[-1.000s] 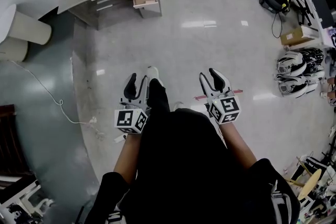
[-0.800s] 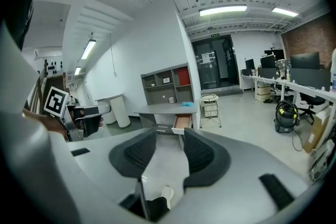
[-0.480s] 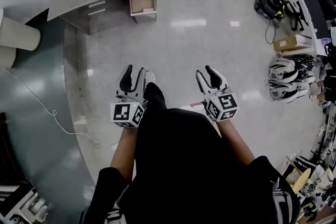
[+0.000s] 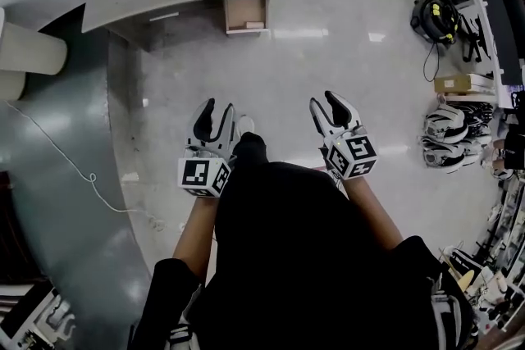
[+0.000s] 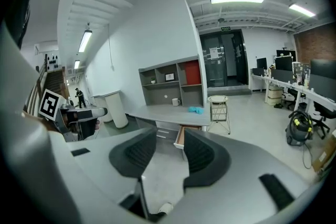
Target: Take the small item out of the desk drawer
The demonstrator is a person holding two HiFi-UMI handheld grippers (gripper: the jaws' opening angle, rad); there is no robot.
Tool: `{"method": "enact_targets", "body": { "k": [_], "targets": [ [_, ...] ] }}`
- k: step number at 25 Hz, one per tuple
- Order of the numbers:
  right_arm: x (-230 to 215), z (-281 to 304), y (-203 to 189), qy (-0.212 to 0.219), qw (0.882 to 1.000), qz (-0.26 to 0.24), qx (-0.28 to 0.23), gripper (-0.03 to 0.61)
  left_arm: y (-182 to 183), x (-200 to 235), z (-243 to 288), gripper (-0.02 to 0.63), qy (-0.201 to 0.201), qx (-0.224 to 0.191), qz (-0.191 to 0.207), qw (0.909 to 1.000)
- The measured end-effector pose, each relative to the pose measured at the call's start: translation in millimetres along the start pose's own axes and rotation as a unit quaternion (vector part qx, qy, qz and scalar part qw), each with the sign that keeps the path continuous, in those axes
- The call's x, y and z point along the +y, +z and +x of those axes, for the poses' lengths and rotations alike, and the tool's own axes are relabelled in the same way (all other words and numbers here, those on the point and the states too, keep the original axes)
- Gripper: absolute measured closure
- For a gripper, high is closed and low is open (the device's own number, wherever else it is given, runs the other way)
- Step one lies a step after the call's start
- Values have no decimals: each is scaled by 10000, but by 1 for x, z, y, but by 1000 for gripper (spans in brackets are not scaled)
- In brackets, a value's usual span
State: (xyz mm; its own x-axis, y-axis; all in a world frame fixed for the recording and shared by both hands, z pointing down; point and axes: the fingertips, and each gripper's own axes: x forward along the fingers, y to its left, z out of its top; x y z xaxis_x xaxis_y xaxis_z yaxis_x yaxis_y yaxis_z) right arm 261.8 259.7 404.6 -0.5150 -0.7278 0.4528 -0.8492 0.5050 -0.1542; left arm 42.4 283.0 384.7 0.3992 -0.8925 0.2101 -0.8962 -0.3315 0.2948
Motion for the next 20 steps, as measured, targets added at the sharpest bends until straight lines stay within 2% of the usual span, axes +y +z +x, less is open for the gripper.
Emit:
{"method": "enact_targets", "body": {
  "k": [9, 15, 20],
  "targets": [
    [43, 94, 35, 191, 9996, -130, 133, 426, 19, 83, 28, 463, -22, -38, -133, 9999],
    [44, 122, 39, 144, 9993, -113, 332, 426, 24, 128, 34, 463, 299, -136, -314, 9990],
    [53, 138, 48, 263, 9988, -220, 354, 426, 26, 141, 27, 463, 392, -210, -392, 9982]
  ]
}}
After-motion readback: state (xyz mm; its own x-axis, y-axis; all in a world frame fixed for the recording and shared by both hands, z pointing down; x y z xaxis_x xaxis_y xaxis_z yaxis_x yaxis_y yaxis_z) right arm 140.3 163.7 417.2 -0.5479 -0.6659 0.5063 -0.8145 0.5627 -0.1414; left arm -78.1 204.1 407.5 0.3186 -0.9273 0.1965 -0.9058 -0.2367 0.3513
